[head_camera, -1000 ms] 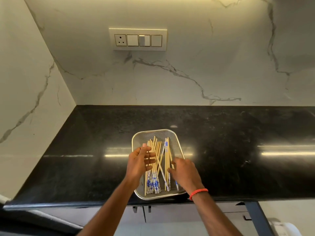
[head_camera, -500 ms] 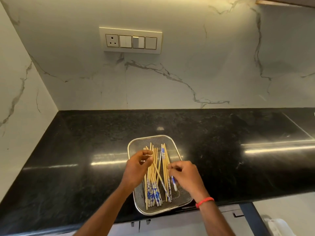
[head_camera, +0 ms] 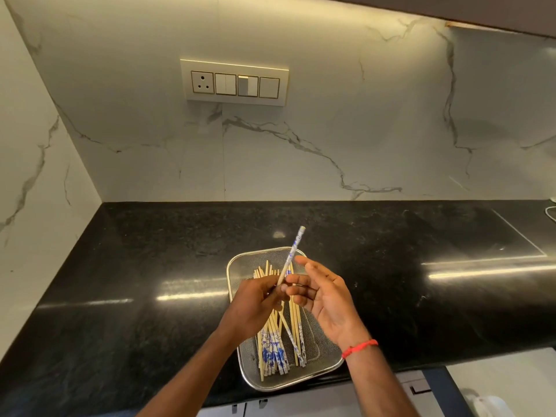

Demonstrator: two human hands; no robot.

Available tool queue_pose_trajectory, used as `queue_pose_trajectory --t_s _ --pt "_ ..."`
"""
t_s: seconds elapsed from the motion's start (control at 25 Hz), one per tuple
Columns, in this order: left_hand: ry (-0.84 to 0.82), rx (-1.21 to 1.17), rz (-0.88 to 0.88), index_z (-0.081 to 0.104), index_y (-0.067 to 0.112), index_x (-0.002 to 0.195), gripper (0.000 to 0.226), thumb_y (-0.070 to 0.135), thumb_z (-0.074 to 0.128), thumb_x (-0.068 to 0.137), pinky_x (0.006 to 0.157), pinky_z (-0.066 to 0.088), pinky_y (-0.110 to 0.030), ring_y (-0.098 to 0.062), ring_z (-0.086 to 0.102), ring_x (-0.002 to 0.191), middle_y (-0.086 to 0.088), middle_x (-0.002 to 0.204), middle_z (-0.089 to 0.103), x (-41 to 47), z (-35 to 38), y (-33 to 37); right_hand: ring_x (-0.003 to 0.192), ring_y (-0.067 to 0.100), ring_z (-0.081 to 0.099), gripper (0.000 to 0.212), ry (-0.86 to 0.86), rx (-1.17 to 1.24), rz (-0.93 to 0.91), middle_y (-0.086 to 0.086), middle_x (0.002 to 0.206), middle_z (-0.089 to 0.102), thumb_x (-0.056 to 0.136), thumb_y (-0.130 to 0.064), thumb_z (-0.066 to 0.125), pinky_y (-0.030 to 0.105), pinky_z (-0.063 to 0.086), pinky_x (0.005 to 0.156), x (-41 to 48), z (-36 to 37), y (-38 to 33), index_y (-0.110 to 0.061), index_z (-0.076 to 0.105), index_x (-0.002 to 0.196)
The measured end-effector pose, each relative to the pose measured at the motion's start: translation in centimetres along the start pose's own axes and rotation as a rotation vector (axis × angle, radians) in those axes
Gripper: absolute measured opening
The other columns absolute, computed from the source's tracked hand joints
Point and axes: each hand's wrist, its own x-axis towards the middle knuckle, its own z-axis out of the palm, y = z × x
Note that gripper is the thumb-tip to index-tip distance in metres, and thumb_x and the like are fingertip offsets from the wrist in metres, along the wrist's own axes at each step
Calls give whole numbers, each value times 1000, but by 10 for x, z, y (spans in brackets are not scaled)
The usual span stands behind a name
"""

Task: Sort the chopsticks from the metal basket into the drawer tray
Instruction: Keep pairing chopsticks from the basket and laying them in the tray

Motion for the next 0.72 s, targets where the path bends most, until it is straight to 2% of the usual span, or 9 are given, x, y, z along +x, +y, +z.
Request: queue_pose_trajectory --t_s 0.04,0.12,0.16,0.2,0.28,0.36,0.52,0.6,0.72 --pt "12 -50 -53 72 15 94 21 27 56 100 57 55 -25 -13 72 69 0 83 76 -2 -1 1 76 21 71 26 63 -241 -40 15 94 75 96 -25 58 27 59 64 2 -3 7 -13 66 118" --pt "50 -162 -167 71 11 97 22 26 55 100 55 55 -25 -15 74 67 -5 84 77 -6 -2 2 87 12 70 28 182 -1031 -169 2 101 74 94 -30 61 27 59 77 8 -15 28 -22 64 121" --pt "65 -212 -206 70 12 98 21 26 55 100 54 55 -26 -17 73 65 -8 83 76 -8 -3 1 92 10 69 30 179 -1308 -207 -2 104 72 93 -30 62 27 58 81 8 -19 38 -25 62 123" --pt "74 -254 -231 70 12 100 22 26 54 100 53 54 -26 -19 72 62 -9 81 76 -9 -3 1 95 10 69 32 168 -1434 -207 -4 106 71 92 -29 63 28 58 84 7 -22 48 -27 59 124" --pt "81 -316 -251 69 12 104 25 28 50 101 49 51 -25 -20 69 57 -8 74 74 -11 -5 0 92 9 70 37 135 -1456 -174 -5 103 71 93 -23 63 28 59 82 6 -25 63 -29 54 128" --pt "85 -350 -266 69 11 106 29 30 47 102 47 48 -23 -19 67 55 -7 70 73 -13 -6 1 79 6 69 40 114 -1461 -174 -6 91 70 94 -18 59 24 59 74 6 -27 70 -31 49 130" --pt "105 -420 -300 64 18 115 22 25 46 103 46 48 -20 -17 63 50 -7 68 71 -16 -4 3 68 2 64 48 130 -1369 -130 -9 79 64 94 -14 58 16 53 63 6 -28 66 -32 43 136" --pt "118 -434 -321 63 18 115 20 25 49 103 48 51 -22 -17 63 51 -8 68 71 -16 -3 3 70 2 65 43 139 -1317 -78 -12 78 63 91 -15 62 15 51 64 5 -26 61 -27 51 131" --pt "151 -505 -403 65 10 109 21 20 48 103 57 56 -27 -22 70 61 -10 71 73 -17 -2 4 74 2 66 22 123 -1301 -30 -14 76 63 87 -19 69 20 57 73 6 -26 58 -21 68 109"
